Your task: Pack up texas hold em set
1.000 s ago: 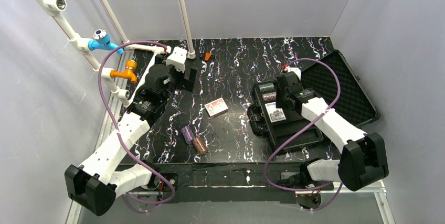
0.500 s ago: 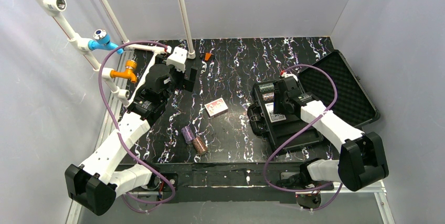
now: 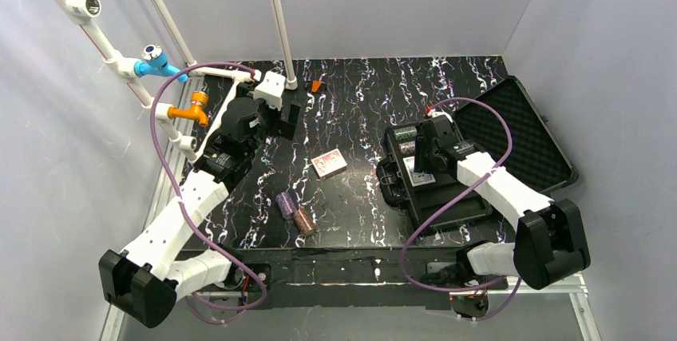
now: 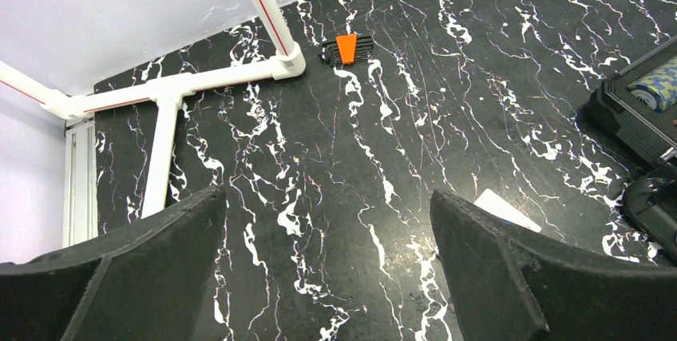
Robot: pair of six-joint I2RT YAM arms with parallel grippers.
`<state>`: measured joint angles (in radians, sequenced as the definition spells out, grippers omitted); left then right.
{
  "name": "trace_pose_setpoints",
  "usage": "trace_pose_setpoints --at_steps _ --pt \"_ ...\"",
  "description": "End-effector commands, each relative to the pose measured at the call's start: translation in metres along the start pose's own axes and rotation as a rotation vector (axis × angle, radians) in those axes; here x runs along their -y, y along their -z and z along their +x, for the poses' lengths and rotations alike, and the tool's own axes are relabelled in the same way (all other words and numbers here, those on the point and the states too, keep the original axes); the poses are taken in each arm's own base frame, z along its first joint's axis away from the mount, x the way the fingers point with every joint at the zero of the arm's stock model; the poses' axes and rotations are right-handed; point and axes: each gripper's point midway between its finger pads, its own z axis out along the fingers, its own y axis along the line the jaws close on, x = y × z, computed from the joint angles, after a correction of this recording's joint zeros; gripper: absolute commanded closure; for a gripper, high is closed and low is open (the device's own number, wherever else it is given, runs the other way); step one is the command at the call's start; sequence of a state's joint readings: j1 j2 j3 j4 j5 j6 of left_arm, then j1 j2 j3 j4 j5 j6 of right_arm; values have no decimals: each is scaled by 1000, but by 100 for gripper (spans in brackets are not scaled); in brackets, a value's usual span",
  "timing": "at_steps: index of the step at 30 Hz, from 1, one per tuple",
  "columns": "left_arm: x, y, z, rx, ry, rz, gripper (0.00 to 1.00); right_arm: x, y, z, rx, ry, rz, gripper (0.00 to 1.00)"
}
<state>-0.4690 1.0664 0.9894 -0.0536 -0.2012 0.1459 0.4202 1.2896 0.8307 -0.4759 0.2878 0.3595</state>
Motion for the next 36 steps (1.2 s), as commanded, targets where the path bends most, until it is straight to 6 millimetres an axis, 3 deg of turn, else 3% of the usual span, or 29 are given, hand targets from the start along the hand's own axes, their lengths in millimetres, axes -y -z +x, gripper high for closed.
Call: trace_pose_setpoints --at_steps 1,11,28,36 --pt "0 0 0 2 -10 -2 1 -9 14 -21 33 20 -37 45" --pt "0 5 -4 19 -2 -1 1 -30 26 -24 22 34 -130 48" --pt "-8 11 -9 27 -30 -38 1 -24 -12 37 -125 40 -107 57" --pt "-5 7 -7 14 -27 -23 1 -30 -3 18 -64 25 -132 55"
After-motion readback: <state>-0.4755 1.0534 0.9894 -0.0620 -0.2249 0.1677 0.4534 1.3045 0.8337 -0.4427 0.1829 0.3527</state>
